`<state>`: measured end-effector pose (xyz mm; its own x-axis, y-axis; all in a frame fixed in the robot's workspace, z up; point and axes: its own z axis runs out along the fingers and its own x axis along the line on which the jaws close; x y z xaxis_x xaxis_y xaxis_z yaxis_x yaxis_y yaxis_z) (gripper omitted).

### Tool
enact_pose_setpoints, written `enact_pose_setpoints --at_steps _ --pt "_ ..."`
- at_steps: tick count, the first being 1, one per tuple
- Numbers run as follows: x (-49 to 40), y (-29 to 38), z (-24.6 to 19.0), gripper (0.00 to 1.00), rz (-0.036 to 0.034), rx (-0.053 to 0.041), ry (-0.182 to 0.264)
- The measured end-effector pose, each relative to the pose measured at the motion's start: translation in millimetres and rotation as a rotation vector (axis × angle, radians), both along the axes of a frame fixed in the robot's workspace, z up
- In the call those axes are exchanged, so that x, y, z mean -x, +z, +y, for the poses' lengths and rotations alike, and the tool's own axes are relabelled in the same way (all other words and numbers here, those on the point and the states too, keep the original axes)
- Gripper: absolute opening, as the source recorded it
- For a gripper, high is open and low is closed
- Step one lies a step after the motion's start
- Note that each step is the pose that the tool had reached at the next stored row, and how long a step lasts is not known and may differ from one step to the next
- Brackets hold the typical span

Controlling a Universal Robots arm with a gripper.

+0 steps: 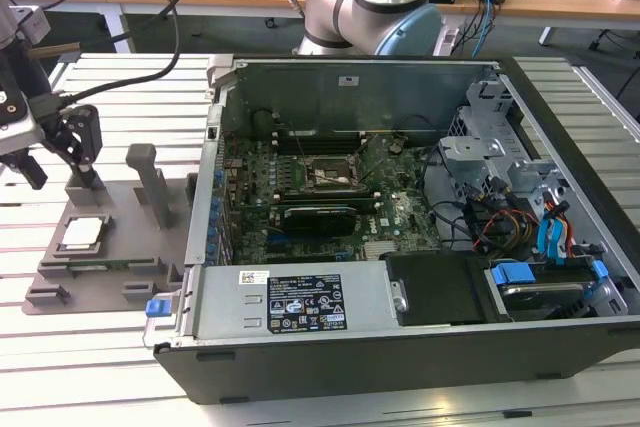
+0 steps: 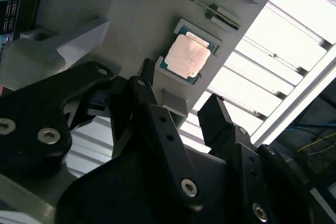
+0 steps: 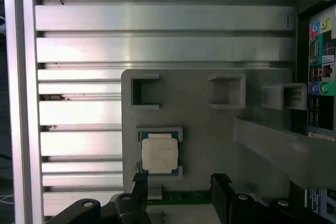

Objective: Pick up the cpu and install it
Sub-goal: 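Pick up the cpu and move it towards the insertion slot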

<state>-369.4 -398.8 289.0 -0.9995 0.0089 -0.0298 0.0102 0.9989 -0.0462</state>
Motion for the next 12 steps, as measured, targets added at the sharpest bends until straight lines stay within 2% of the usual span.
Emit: enact_pose_setpoints --at_steps 3,12 --pt "0.2 -1.6 0.0 0.60 -0.0002 -0.0002 0.000" --pt "0.4 -11.9 0.0 0.60 -0.0002 -0.0002 0.000"
